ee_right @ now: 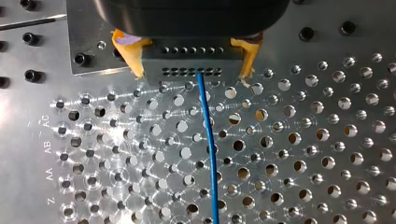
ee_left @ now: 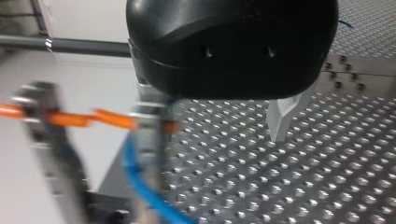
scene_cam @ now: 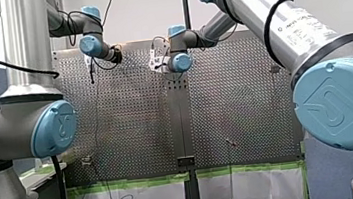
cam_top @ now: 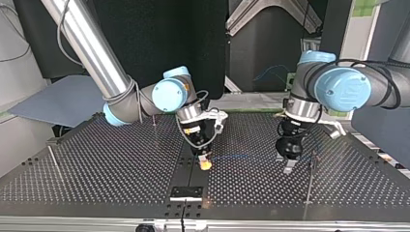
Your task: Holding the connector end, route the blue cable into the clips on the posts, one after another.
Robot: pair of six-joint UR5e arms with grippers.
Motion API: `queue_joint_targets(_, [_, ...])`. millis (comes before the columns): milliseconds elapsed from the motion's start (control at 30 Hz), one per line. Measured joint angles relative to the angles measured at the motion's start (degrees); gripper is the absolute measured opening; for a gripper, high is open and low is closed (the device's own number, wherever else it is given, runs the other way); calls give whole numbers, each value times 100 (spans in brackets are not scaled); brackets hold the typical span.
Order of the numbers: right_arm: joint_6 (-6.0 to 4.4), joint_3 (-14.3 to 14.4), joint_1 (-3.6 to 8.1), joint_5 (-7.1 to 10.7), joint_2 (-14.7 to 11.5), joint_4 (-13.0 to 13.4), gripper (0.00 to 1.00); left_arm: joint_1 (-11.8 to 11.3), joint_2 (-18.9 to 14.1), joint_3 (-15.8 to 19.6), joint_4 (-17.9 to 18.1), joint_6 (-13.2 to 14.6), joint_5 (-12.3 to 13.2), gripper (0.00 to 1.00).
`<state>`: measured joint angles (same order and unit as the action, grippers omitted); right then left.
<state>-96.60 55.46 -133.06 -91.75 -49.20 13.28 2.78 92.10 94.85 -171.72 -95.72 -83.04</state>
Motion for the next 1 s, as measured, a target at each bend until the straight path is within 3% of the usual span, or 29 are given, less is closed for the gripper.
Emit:
queue_joint_targets(200, [3,3,2,-2,0,0,0,65,37,-86,-56,281,-205,100])
queue_joint_targets(600, [-1,5,-29,0,0,-4,0,202,40,-156,-1,741,-288,100])
queue_joint_targets(900, [19,5,-32,2,1,-73,0,282,46,-159,9,1056,-632,100])
queue_joint_targets(1000, [23,5,-33,2,0,-95,0,292,47,-159,10,1112,-695,91])
